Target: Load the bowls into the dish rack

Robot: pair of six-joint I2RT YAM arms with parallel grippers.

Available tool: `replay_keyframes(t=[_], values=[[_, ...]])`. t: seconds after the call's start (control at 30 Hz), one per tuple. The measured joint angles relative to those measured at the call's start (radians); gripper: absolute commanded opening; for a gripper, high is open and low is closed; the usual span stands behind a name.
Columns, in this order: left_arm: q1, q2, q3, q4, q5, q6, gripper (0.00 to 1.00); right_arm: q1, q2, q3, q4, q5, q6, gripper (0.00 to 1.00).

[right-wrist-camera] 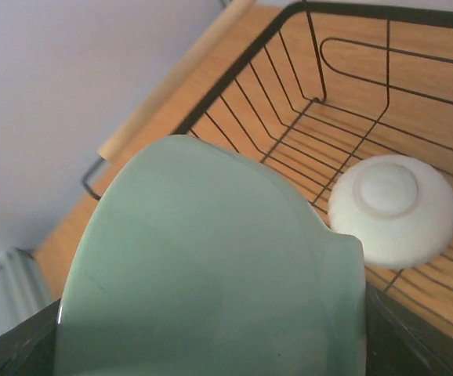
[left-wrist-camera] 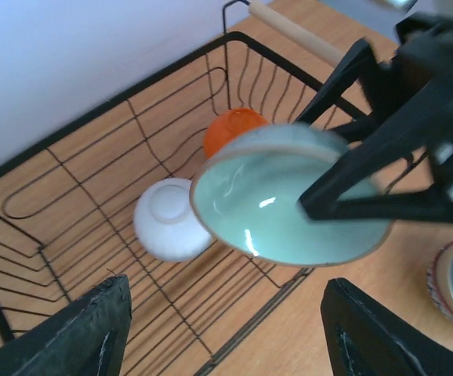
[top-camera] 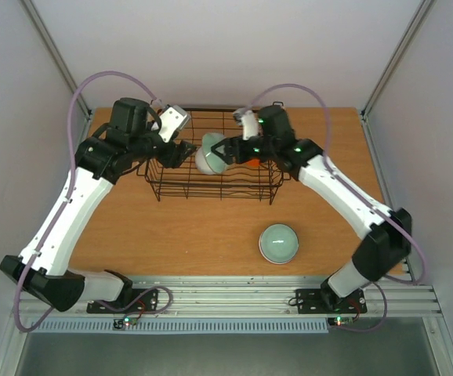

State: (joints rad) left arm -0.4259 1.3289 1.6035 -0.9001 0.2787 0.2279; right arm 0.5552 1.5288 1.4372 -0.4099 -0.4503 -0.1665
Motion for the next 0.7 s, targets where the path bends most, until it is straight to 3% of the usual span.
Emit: replay_keyframes(t=[0.33, 0.7], values=[[0.006, -0.042, -0.010, 0.001, -0.081, 0.035, 0.66, 0.185, 0.357, 0.389, -0.193, 0.333, -0.302, 0.01], [0.038, -0.066, -0.040, 0.005, -0.101, 0.042, 0.64, 0.230, 0.600, 0.476, -0.141, 0.505, -0.533, 0.01]])
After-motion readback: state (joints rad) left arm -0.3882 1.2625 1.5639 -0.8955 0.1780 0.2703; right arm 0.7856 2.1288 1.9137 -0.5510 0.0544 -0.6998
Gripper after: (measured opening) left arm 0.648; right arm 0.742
